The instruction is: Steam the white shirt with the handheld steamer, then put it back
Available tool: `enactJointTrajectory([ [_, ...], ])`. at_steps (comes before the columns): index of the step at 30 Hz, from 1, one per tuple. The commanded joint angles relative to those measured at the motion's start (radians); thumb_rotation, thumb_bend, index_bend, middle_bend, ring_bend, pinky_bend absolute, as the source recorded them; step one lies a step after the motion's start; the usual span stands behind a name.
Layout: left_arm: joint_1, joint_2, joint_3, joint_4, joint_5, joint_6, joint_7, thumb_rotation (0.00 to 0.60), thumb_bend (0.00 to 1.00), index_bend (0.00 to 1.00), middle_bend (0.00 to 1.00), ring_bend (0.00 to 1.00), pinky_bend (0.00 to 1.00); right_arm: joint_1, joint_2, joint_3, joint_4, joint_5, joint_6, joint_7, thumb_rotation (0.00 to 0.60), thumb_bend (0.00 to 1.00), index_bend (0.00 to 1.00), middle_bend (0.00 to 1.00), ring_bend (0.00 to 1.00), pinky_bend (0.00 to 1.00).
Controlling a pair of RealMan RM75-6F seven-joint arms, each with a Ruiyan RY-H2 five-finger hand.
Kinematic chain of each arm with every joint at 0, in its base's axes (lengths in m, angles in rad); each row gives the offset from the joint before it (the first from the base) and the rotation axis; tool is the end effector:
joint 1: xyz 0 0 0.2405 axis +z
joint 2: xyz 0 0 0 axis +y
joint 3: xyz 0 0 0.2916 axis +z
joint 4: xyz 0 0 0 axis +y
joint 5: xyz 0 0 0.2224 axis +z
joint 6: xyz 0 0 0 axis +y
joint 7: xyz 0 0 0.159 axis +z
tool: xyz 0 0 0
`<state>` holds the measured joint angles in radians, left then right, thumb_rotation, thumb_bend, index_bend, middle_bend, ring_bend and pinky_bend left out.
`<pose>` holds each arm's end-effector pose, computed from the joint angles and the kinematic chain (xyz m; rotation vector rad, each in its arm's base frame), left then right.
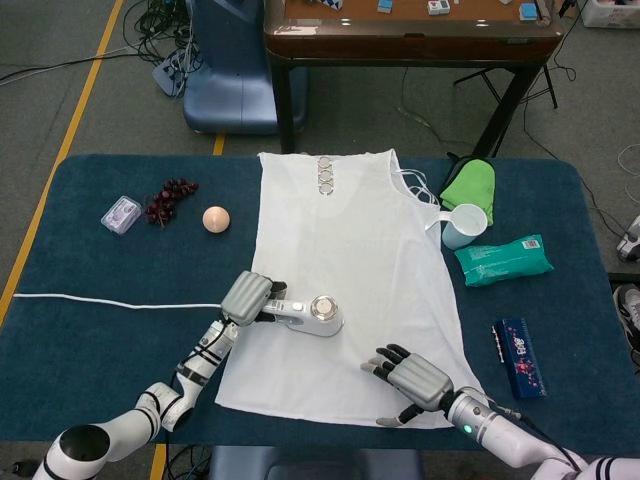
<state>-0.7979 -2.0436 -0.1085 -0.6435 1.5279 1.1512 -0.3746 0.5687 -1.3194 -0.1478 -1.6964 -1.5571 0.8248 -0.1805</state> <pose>-0.1623 0.3989 -0.1327 -1.8456 -0.9583 -1.3453 -0.2409 -0.2337 -0.0277 2.3666 -1.0118 0.6552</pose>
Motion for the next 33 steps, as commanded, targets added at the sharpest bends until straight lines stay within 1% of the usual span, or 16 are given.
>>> enactJointTrajectory([
  [1, -0.005, -0.005, -0.001, -0.001, -0.001, -0.003, 0.010, 0.600, 0.25, 0.78, 0.87, 0.73, 0.77, -0.002, 0.002, -0.001, 0.000, 0.001, 0.003, 0.001, 0.220, 0.00, 0.02, 0.14, 0.03, 0.04],
  [7, -0.009, -0.007, 0.002, 0.006, 0.012, 0.021, 0.048, 0.600, 0.25, 0.78, 0.87, 0.73, 0.77, -0.005, 0.003, -0.003, 0.004, 0.001, 0.007, 0.010, 0.219, 0.00, 0.02, 0.14, 0.03, 0.04],
  [23, 0.026, 0.045, 0.022, 0.032, 0.019, 0.055, 0.047, 0.600, 0.25, 0.78, 0.87, 0.73, 0.77, 0.001, -0.005, -0.006, 0.009, -0.010, 0.003, 0.022, 0.218, 0.00, 0.02, 0.14, 0.03, 0.04],
  [28, 0.016, 0.037, 0.026, 0.036, 0.028, 0.057, 0.060, 0.600, 0.25, 0.78, 0.87, 0.73, 0.77, -0.001, -0.004, -0.009, 0.008, -0.010, 0.005, 0.024, 0.220, 0.00, 0.02, 0.14, 0.03, 0.04],
  [33, -0.002, 0.011, 0.028, 0.046, 0.036, 0.052, 0.076, 0.600, 0.25, 0.78, 0.87, 0.73, 0.77, -0.005, 0.002, -0.011, 0.003, -0.012, 0.013, 0.024, 0.219, 0.00, 0.02, 0.14, 0.03, 0.04],
])
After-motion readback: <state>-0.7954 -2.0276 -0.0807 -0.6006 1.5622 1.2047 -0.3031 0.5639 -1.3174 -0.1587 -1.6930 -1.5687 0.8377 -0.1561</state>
